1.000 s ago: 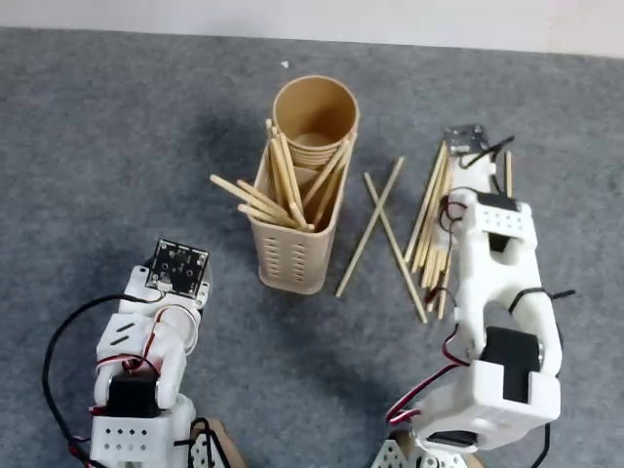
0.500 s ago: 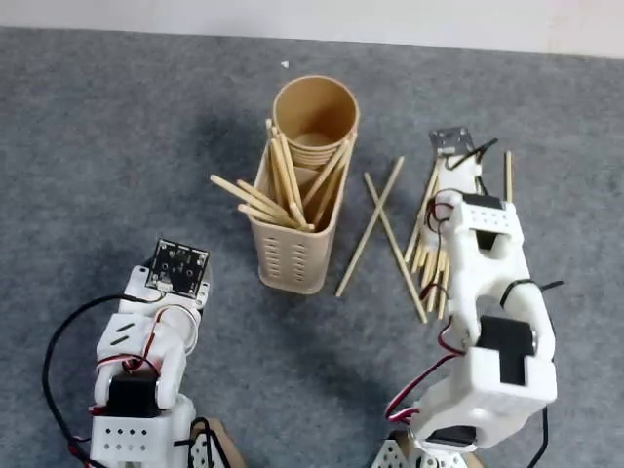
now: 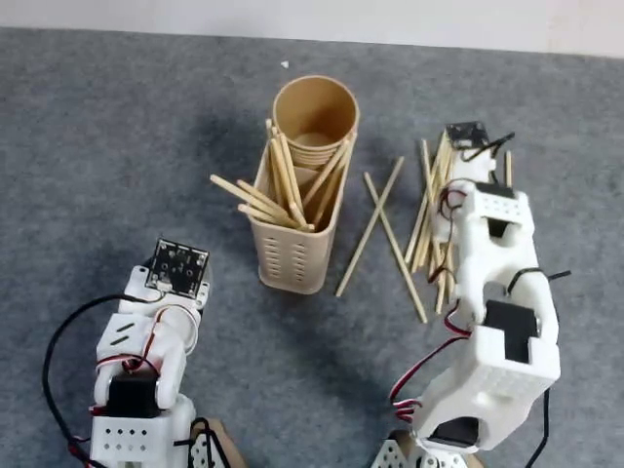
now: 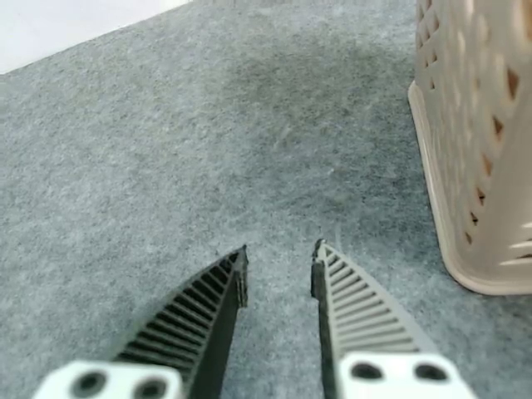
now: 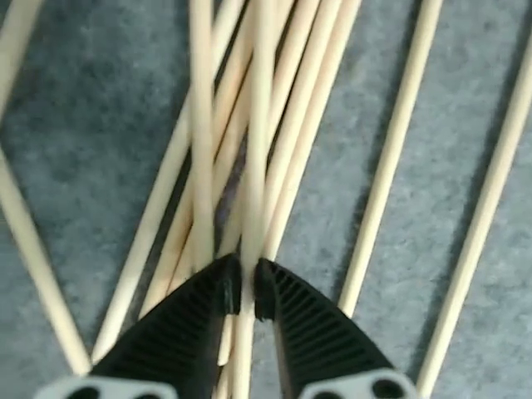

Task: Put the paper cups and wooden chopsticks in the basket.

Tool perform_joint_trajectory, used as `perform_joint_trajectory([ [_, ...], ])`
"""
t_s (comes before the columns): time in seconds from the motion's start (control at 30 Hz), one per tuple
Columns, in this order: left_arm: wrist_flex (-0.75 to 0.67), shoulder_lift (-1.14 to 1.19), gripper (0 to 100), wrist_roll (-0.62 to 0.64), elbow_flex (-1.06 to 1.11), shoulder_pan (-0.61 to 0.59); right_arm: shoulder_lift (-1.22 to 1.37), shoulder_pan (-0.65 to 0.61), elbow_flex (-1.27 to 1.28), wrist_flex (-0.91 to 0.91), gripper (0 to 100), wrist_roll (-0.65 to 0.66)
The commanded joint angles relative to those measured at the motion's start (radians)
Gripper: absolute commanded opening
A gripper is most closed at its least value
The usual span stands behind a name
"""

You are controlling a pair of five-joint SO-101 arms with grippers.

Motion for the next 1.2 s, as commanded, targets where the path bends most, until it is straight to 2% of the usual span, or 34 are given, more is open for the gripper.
perform_joint_trajectory([
  [0.0, -0.017, -0.002, 16, -0.011, 0.018, 0.016, -0.193, 0.03, -0.076, 0.07, 0.6, -0.083],
  [0.17, -0.017, -0.002, 16, -0.011, 0.018, 0.016, -0.524, 0.007, -0.081, 0.077, 0.6, -0.212],
  [0.37, -0.017, -0.002, 16, -0.011, 0.018, 0.016, -0.871, -0.154, -0.077, 0.062, 0.6, -0.321],
  [0.47, -0.017, -0.002, 16, -0.011, 0.018, 0.016, -1.007, -0.298, -0.036, -0.051, 0.6, -0.358],
  [0.6, -0.017, -0.002, 16, -0.011, 0.018, 0.016, -1.147, -0.484, 0.085, -0.305, 0.6, -0.361],
  [0.77, -0.017, -0.002, 16, -0.011, 0.018, 0.016, -1.184, -0.63, 0.291, -0.588, 0.6, -0.359],
  [0.9, -0.017, -0.002, 16, -0.011, 0.018, 0.016, -1.184, -0.673, 0.473, -0.75, 0.6, -0.359],
  [1.17, -0.017, -0.002, 16, -0.011, 0.018, 0.016, -1.193, -0.665, 0.665, -0.785, 3.3, -0.359],
])
